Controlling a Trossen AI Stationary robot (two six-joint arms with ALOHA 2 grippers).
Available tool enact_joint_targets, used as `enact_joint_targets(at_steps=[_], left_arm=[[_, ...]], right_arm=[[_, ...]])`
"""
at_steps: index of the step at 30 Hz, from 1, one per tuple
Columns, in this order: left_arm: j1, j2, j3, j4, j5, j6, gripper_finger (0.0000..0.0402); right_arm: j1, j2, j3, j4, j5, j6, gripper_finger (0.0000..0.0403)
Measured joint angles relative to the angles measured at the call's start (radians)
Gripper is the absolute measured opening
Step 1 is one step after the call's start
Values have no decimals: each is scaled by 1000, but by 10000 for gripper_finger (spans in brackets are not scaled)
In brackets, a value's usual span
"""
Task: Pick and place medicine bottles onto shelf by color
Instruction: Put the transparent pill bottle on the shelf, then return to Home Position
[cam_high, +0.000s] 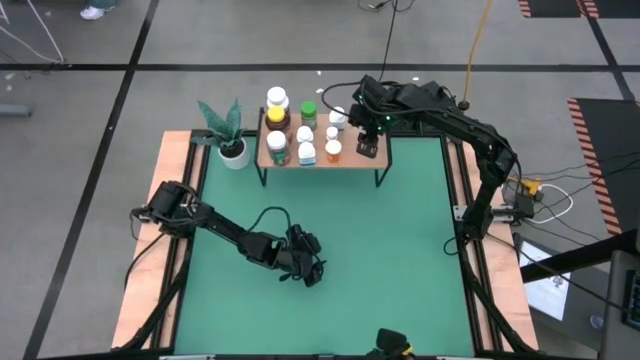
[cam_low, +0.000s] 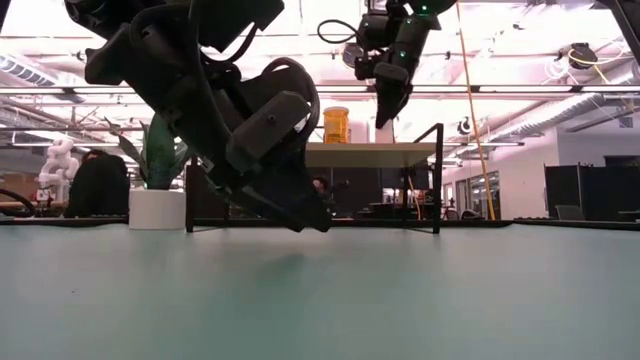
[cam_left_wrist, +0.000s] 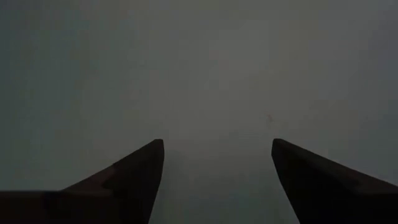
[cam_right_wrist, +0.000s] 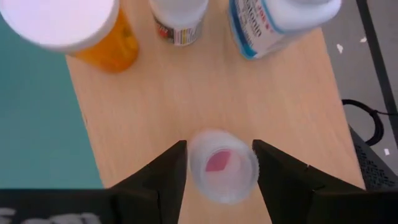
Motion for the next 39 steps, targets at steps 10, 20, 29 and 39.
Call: enact_joint_targets(at_steps=[10,20,29,39], left_arm=[[0,0,0,-1,0,1,301],[-1,0,0,-1,-96,-50,299],[-35,-124,0,-102,-140,-41,215],[-173,-284,-124,124,-368,142,61]], right_arm=[[0,-8,0,23,-20,8,233],[23,-173,-8,16,-22,27,256],[175,-524,-375,237,-23,150,254],[586,-945,-1068,979,-21,378,254]])
